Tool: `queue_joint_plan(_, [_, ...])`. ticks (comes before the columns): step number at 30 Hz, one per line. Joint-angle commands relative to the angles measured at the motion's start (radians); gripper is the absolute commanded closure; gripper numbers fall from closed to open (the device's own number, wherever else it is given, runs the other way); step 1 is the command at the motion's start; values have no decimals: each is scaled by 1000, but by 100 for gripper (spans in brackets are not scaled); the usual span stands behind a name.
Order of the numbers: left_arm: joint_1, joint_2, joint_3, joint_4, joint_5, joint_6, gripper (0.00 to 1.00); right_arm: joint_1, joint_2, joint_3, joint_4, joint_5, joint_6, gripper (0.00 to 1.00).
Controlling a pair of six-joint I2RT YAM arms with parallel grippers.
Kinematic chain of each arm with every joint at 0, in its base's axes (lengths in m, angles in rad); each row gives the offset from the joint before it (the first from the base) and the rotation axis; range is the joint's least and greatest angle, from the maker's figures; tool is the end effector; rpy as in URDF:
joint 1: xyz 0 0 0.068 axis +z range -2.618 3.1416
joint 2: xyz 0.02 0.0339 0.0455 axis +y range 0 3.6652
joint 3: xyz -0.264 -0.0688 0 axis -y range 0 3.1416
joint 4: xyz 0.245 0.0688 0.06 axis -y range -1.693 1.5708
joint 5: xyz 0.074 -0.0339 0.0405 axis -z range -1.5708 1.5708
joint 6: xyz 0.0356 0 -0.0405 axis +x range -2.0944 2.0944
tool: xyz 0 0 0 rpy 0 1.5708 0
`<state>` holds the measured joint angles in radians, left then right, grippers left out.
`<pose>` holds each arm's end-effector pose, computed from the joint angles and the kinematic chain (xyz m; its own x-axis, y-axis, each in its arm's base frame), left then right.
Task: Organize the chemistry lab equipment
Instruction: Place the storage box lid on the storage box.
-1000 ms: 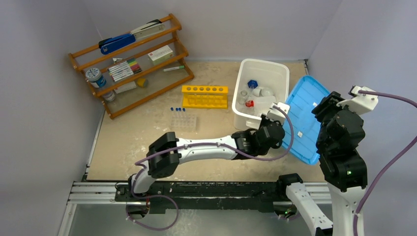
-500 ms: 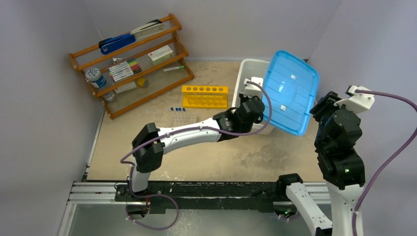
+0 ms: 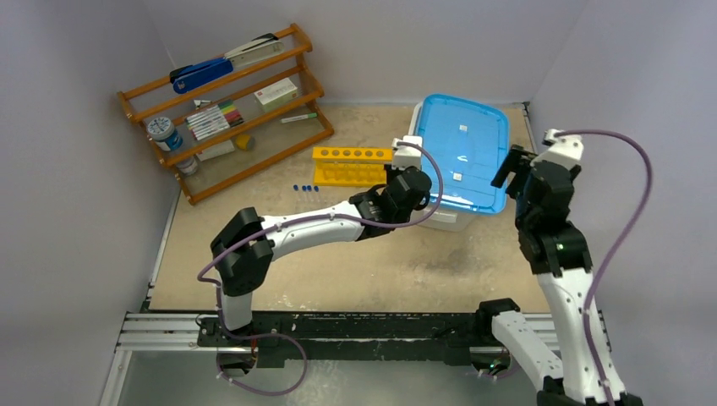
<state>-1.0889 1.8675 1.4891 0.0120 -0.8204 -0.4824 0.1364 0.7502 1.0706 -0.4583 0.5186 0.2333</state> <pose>0.2264 -0.3767 0.2960 -0.2806 -0.1461 -0.9486 0.1779 0.9633 -0.2010 0.1455 0.0022 0.4132 -0.0474 0.1962 -0.9794 0.3898 0.9064 0.1627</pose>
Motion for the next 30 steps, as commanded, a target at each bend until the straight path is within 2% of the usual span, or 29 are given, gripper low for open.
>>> queue_joint_plan(1, [-4, -71, -15, 46, -26, -22, 100, -4, 119, -28, 95, -118, 4, 13])
queue_joint_plan(4, [-2, -88, -47, 41, -32, -31, 100, -19, 210, 4, 71, -164, 55, 9])
queue_joint_plan(9, [7, -121, -111, 39, -37, -50, 100, -125, 249, -17, 110, -329, 76, 8])
queue_joint_plan(13, [14, -136, -133, 45, -33, -56, 86, -162, 228, -51, 111, -354, 55, 8])
queue_joint_plan(20, [18, -126, -142, 47, -5, -63, 70, -176, 184, -175, 170, -499, 62, 8])
queue_joint_plan(23, [18, -125, -145, 38, -5, -58, 63, -178, 164, -210, 174, -519, 78, 10])
queue_joint_plan(27, [21, -124, -152, 36, -17, -51, 62, -178, 138, -244, 172, -530, 87, 16])
queue_joint_plan(30, [27, -108, -151, 37, -19, -51, 62, -179, 106, -262, 180, -563, 100, 27])
